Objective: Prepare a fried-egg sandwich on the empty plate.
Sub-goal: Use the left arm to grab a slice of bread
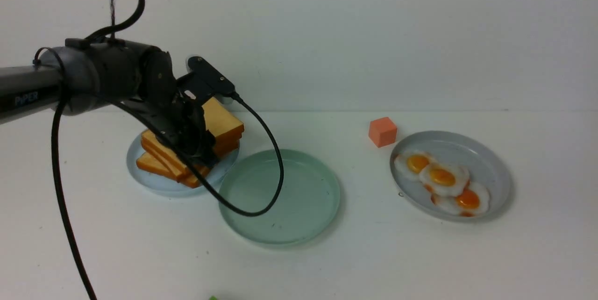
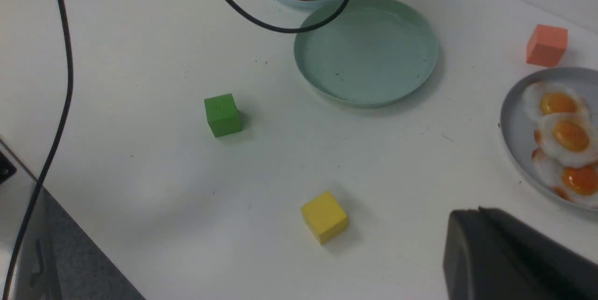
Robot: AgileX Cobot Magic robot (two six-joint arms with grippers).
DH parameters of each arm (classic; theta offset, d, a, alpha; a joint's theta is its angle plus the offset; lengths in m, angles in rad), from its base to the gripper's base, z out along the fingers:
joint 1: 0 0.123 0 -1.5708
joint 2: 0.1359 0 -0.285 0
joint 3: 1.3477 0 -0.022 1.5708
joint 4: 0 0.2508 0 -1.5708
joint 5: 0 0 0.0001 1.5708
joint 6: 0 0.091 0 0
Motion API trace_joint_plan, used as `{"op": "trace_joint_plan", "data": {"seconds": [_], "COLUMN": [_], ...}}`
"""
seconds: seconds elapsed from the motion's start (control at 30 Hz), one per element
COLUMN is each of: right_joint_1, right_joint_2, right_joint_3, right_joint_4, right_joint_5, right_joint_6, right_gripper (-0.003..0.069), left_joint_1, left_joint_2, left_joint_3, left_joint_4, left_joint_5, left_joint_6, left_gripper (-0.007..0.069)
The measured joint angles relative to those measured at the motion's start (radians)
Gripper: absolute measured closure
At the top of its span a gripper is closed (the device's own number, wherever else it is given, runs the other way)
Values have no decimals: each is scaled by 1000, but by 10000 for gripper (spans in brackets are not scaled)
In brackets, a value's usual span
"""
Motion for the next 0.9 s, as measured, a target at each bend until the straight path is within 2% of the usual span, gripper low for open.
{"op": "trace_joint_plan", "data": {"seconds": [0.63,0.83,0.9], "right_joint_1": [0,0,0], "right_joint_2": [0,0,0], "right_joint_3": [0,0,0], "right_joint_4": [28,28,28], "right_joint_5": [-2,-3,-4], "right_joint_6": [0,0,0], "right_gripper": [620,620,620], "left_joint_1": [0,0,0], "left_joint_2": [1,0,-7], "left_joint_3": [-1,-2,-10], "left_joint_4": [27,33,37], "left_joint_5": [-19,-21,-10], "left_joint_6": [-29,-29,-29], "left_gripper": [467,606,627]}}
